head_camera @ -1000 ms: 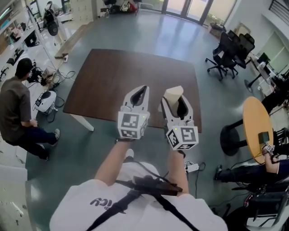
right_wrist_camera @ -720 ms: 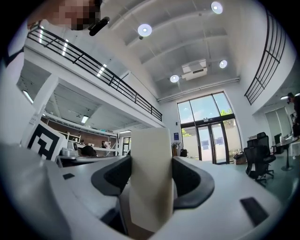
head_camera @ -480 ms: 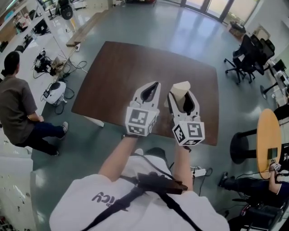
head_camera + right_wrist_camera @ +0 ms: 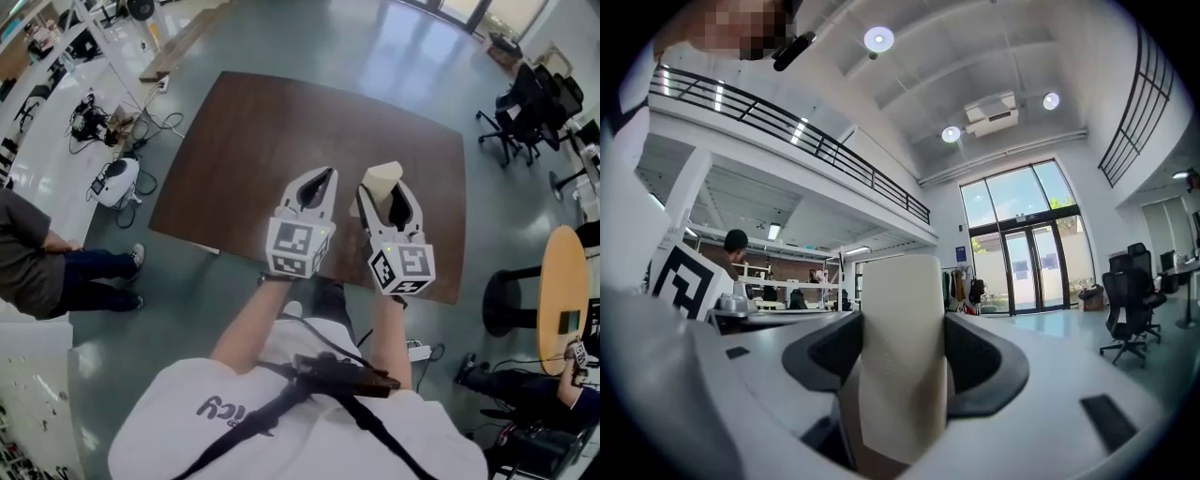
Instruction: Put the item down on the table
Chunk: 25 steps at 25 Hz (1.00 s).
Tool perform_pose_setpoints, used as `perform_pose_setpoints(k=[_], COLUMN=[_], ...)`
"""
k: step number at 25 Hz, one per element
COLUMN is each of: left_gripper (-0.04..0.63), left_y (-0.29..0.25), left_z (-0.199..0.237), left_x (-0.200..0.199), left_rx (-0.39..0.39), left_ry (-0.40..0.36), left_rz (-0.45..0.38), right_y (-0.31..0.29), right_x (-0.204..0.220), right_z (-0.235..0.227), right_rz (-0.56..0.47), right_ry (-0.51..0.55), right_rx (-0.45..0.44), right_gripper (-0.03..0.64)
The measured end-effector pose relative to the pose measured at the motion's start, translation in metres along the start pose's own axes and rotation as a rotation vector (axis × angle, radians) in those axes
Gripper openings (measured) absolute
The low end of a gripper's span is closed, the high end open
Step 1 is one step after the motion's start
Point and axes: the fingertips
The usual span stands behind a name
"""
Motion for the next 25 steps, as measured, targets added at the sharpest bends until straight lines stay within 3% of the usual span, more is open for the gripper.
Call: perform_pose_setpoints(k=[6,25], left_gripper=[0.012,0.012], left_y=[-0.027,-0.095], left_z=[0.016,0.046], left_x=[0.009,0.114], left_rx=[-0.011,-0.058], left_ry=[0.031,0.121], left_rz=[0.0,0.237], right_y=[-0.016,-0.082], right_x=[0.014,0.107], right_z=[-0.015,-0.09], right_rz=[0.035,0.238], right_ry=[0.015,-0.053], right_rx=[-0.015,-0.001], right_gripper=[0.287,0.287])
Point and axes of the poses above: the fingertips, and each gripper's own axes: y backward along the fingers, z to its left, x out of its underside, and after that the axes turned 3 degrees about z, right-handed
